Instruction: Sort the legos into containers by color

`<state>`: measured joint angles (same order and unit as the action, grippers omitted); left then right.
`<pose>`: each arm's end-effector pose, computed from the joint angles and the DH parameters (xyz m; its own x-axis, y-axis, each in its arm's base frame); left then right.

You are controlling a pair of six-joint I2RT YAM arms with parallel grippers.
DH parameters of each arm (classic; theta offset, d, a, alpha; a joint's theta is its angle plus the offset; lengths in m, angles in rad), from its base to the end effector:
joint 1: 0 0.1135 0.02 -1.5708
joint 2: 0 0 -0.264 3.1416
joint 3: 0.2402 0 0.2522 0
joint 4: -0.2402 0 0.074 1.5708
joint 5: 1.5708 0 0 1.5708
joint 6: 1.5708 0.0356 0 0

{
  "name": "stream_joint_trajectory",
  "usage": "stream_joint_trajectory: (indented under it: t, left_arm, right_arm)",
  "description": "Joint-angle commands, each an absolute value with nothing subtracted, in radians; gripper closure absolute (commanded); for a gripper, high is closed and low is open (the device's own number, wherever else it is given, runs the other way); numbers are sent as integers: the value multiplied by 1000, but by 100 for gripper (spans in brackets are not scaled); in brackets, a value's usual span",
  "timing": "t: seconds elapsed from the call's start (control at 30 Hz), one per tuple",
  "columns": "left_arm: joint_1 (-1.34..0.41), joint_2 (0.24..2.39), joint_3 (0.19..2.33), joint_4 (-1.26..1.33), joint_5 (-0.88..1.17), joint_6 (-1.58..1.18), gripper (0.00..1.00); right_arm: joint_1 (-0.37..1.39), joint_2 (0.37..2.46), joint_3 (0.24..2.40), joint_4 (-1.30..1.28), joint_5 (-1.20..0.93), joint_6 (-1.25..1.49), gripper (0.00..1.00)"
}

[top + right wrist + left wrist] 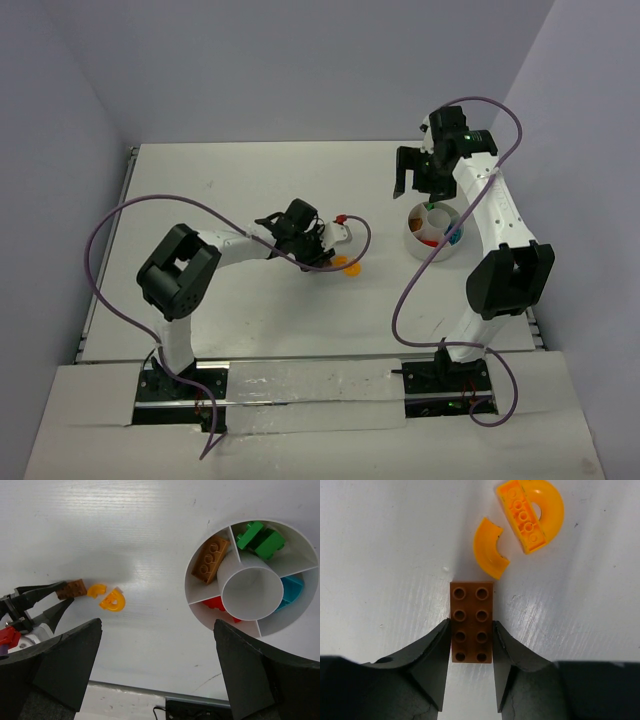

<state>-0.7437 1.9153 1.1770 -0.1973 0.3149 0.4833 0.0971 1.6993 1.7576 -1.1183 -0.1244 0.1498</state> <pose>0.2830 -0.2753 0.1547 -0.1626 0.7499 -0.6412 0.9651 0.2562 0.0550 0.3463 0.0382 0.3541 -0.8819 0.0629 -0.4672 -0.0252 0.9833 0.1800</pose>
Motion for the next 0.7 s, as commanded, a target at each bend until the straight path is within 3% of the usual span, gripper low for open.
stream_joint_trajectory:
  t: [0.0, 0.13, 0.23, 0.33, 0.53, 0.67]
  left_arm:
    - [-762, 1887, 1139, -195, 272, 479, 47]
    - [-765, 1900, 1148, -201, 246, 475, 36]
    - [-765, 1911, 1158, -208, 244, 473, 38]
    - [-765, 1918, 1173, -221, 254, 472, 52]
    - [-764, 1839, 1179, -196, 252, 445, 96]
    - [-762, 1715, 1159, -118, 224, 383, 100]
  right_arm:
    - [91, 1684, 1770, -1100, -149, 144, 0]
    - [91, 1696, 1782, -1103, -154, 143, 0]
    - [91, 1698, 1784, -1103, -159, 142, 0]
    - [91, 1695, 1782, -1103, -161, 141, 0]
    - [92, 1668, 1747, -1106, -245, 151, 2]
    - [92, 1638, 1713, -1109, -342, 158, 4]
